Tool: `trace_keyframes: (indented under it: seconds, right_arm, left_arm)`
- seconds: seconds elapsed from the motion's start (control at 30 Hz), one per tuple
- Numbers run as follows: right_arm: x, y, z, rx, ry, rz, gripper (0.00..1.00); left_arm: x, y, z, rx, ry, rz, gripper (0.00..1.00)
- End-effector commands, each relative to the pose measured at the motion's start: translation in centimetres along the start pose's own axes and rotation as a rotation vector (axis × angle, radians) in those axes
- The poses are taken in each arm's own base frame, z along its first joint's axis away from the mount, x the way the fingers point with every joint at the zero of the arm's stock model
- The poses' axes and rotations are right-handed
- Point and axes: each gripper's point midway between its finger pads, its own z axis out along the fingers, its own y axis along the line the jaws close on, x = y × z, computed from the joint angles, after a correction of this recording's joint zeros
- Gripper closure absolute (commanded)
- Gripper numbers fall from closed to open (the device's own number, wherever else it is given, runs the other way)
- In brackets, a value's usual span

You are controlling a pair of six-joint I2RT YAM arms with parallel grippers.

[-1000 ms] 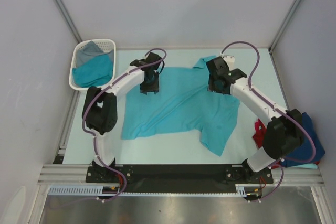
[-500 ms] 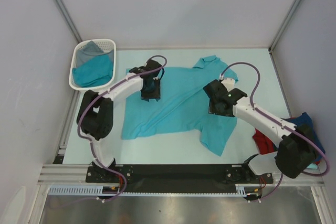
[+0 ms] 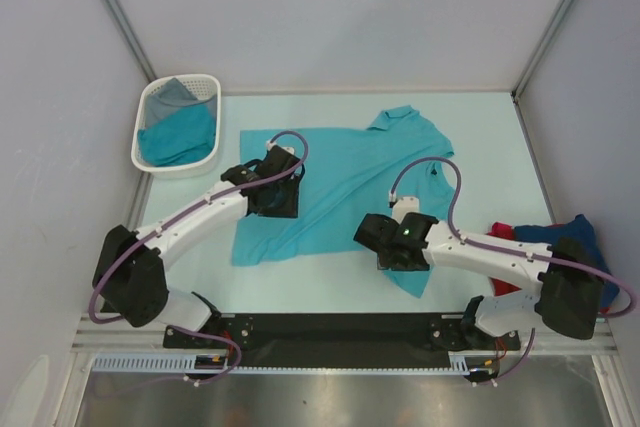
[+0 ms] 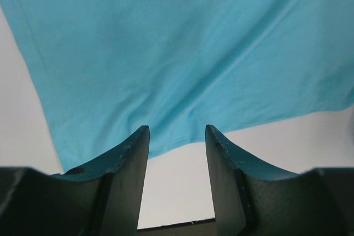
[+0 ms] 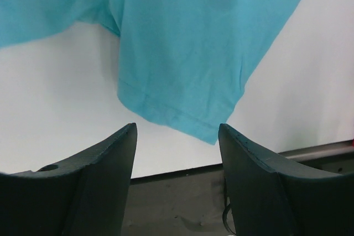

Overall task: Fold and stack the t-shirts
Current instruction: Flatten out the tshirt

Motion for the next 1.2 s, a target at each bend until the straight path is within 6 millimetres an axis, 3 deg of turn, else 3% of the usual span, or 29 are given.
trace_keyframes:
  seconds: [0.0, 0.3, 0.5, 0.67, 0.87, 1.07, 1.17]
  right_arm:
    - [1.8, -0.5, 0.6, 0.073, 0.018, 0.037, 0.34]
    - [5.4, -2.5, 1.4, 0.132, 0.056, 0.085, 0.34]
    - [5.4, -3.6, 1.1, 0.148, 0.047, 0.139, 0.35]
    - [4.1, -2.7, 1.0, 0.122, 0.028, 0.172, 0.35]
    - [1.8, 1.1, 1.3, 0.085, 0.011, 0.127, 0.36]
    - [0.3, 1.6, 2.6, 0.072, 0.021, 0.144, 0.40]
    - [0.0, 0.7, 2.8, 0.090, 0.030, 0.174, 0.41]
  left_arm:
    - [0.6, 0.3, 0.5, -0.021, 0.000, -0.016, 0.50]
    - [1.7, -0.4, 0.7, 0.006, 0.026, 0.010, 0.51]
    - [2.4, -0.5, 1.0, 0.014, 0.048, 0.020, 0.52]
    - [2.7, -0.9, 1.0, 0.031, 0.052, 0.020, 0.51]
    - [3.0, -1.4, 0.6, 0.052, 0.052, 0.018, 0.53]
    - [3.4, -1.0, -0.2, 0.047, 0.045, 0.006, 0.53]
    - [3.7, -0.7, -0.5, 0.042, 0.039, 0.001, 0.53]
